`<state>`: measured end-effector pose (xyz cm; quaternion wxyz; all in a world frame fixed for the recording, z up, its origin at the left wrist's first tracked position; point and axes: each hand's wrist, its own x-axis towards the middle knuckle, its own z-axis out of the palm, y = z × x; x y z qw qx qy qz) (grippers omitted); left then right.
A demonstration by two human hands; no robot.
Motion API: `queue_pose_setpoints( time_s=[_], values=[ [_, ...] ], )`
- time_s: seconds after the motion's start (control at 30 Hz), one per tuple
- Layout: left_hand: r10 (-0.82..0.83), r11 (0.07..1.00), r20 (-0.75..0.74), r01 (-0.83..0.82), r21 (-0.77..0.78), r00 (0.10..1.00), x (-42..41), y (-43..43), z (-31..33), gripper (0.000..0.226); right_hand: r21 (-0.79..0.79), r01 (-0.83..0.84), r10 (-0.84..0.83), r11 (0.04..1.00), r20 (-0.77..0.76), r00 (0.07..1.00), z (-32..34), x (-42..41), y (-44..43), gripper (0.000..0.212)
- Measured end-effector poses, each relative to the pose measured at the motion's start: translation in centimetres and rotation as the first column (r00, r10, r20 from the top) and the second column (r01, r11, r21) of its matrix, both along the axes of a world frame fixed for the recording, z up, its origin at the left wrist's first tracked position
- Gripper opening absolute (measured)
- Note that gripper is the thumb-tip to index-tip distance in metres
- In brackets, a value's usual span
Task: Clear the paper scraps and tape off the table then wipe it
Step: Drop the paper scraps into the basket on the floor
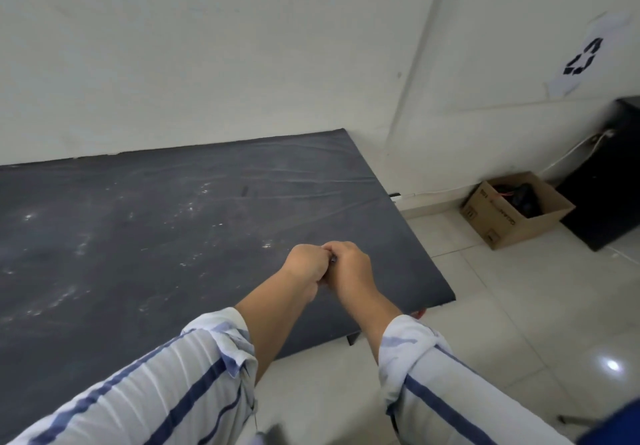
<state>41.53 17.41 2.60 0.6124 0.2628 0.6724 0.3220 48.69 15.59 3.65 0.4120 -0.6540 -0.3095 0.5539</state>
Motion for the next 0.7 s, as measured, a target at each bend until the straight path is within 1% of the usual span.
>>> queue_pose_setpoints(
  time_s=[0.1, 0.2, 0.3, 0.37, 0.43, 0.5, 0.53, 0.57, 0.6, 0.63, 0.67, 0.7],
  values=[
    [-0.017, 1.000, -0.019, 0.017, -0.017, 1.000, 1.9, 1.6, -0.9, 0.016, -0.005, 0.042, -0.042, 0.999, -0.094, 0.995, -0.6, 1.9, 1.2, 0.013],
    [-0.046, 0.999, -0.027, 0.045, -0.024, 0.999, 4.1, 3.3, -1.3, 0.015, -0.012, 0.091, -0.091, 0.996, -0.125, 0.988, -0.7, 4.1, 2.2, 0.014],
    [-0.122, 0.993, -0.029, 0.122, 0.002, 0.992, 6.9, 4.9, -1.0, 0.016, 0.004, 0.147, -0.143, 0.989, -0.210, 0.967, -0.6, 6.8, 3.5, 0.014],
    [-0.188, 0.981, -0.038, 0.189, 0.036, 0.982, 8.8, 6.0, -0.5, 0.018, 0.015, 0.187, -0.180, 0.982, -0.216, 0.960, -0.5, 8.7, 4.5, 0.014],
    [-0.229, 0.971, -0.043, 0.231, 0.061, 0.972, 10.9, 6.9, -0.2, 0.021, -0.021, 0.227, -0.226, 0.974, -0.231, 0.946, -0.6, 10.4, 5.5, 0.013],
    [-0.224, 0.973, -0.046, 0.227, 0.052, 0.973, 12.9, 7.8, 0.0, 0.022, -0.049, 0.244, -0.247, 0.969, -0.316, 0.916, -0.6, 12.2, 6.7, 0.016],
    [-0.214, 0.975, -0.039, 0.215, 0.049, 0.976, 13.9, 8.2, -0.1, 0.022, -0.059, 0.242, -0.249, 0.968, -0.307, 0.919, -0.2, 13.2, 7.2, 0.018],
    [-0.204, 0.978, -0.028, 0.205, 0.045, 0.979, 15.1, 8.7, -0.1, 0.023, -0.064, 0.228, -0.237, 0.972, -0.271, 0.933, -0.1, 14.4, 7.8, 0.019],
    [-0.191, 0.980, -0.013, 0.191, 0.048, 0.982, 16.3, 9.3, -0.2, 0.024, -0.034, 0.196, -0.199, 0.980, -0.197, 0.960, -0.2, 15.7, 8.3, 0.020],
    [-0.180, 0.982, 0.002, 0.180, 0.047, 0.984, 17.5, 9.8, -0.3, 0.024, 0.017, 0.147, -0.145, 0.989, -0.066, 0.987, -0.5, 17.1, 8.8, 0.018],
    [-0.164, 0.986, 0.015, 0.163, 0.047, 0.986, 18.7, 10.2, -0.4, 0.023, 0.079, 0.065, -0.074, 0.995, 0.112, 0.991, -0.9, 18.5, 9.3, 0.014],
    [-0.143, 0.989, 0.021, 0.142, 0.041, 0.989, 19.9, 10.7, -0.6, 0.020, 0.127, -0.044, 0.006, 0.991, 0.289, 0.957, -1.3, 19.9, 9.9, 0.015]
  ],
)
